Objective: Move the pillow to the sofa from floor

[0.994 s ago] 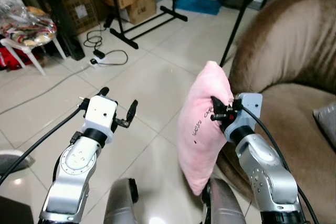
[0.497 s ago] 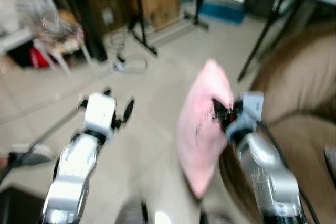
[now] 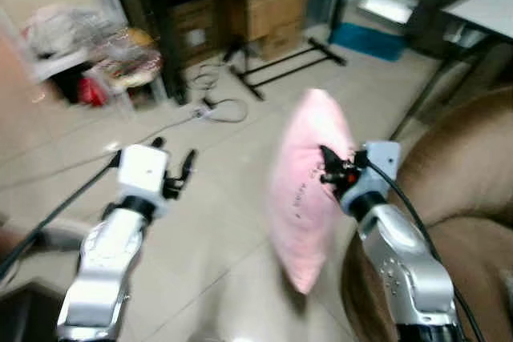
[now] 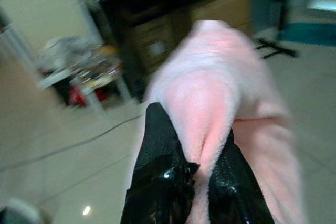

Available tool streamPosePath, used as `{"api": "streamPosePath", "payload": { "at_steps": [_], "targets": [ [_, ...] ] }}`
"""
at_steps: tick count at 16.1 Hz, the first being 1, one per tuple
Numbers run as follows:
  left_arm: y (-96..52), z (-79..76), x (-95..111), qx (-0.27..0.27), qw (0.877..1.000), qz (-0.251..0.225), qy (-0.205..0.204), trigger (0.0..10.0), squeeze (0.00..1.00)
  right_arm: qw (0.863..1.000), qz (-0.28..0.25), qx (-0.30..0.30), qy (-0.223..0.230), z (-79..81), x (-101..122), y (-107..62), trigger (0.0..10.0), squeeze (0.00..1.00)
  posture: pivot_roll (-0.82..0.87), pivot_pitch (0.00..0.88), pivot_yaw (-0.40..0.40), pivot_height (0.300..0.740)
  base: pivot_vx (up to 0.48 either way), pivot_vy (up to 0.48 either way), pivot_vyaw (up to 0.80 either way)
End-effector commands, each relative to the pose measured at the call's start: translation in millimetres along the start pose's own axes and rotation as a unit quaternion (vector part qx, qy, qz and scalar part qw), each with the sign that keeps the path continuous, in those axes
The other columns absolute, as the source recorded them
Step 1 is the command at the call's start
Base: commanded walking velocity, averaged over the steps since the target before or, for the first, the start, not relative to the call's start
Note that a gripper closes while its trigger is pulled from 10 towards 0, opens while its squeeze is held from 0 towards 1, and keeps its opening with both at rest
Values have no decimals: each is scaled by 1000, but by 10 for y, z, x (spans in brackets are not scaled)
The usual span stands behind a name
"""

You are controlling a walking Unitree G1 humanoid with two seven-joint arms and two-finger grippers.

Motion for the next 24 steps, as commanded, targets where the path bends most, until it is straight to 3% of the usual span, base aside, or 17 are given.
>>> {"api": "streamPosePath", "payload": {
  "at_steps": [1, 4, 5, 6, 7, 8, 11, 18, 24],
  "targets": [
    [23, -67, 40, -17, 1000, -6, -1, 10000, 1000, 1000, -17, -16, 2, -73, 70, -39, 10000, 0, -62, 0, 30, 740, 0, 0, 0],
    [39, -25, 37, -2, 1000, -5, 23, 10000, 1000, 1000, -15, -26, 5, -100, 40, -57, 10000, 0, -65, 0, 40, 740, 0, 0, 0],
    [47, -11, 23, 3, 999, 1, 33, 10000, 937, 999, -14, -32, 4, -116, 25, -67, 10000, 0, -66, 0, 42, 740, 0, 0, 0],
    [51, 4, 7, 10, 999, 6, 38, 10000, 510, 999, -11, -42, 0, -146, 5, -74, 10000, 0, -67, 0, 44, 740, 0, 0, 0],
    [57, 15, -4, 16, 999, 9, 40, 10000, 282, 999, -9, -51, -6, -182, -16, -79, 10000, 0, -67, 0, 46, 740, 0, 0, 0],
    [58, 13, -9, 15, 999, 9, 49, 10000, 173, 998, -8, -59, -9, -209, -34, -85, 10000, 0, -67, 0, 46, 740, 0, 0, 0],
    [56, 1, -6, 8, 998, -2, 59, 10000, 145, 997, -1, -69, -14, -267, -67, -81, 10000, 0, -68, 0, 45, 740, 0, 0, 0],
    [65, -57, 3, -18, 999, -12, 48, 10000, 235, 997, -12, -73, -14, -275, -15, -40, 10000, 0, -68, 0, 45, 740, 0, 0, -787],
    [69, -94, 14, -44, 998, -18, 49, 10000, 267, 997, -41, -69, -9, -226, 136, 13, 10000, 0, -67, 0, 52, 740, 301, 0, -255]
  ]
}}
Point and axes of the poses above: a point about 5 cm out from each wrist's last joint towards the gripper, its own y axis pointing out of the wrist towards the gripper, its own x axis along the axis of the wrist's last joint, z = x × y, the point moved 2 cm from there along y, pointing out of the wrist towards the gripper, and after that the axes turned 3 degrees about y, right-handed, at the moved point
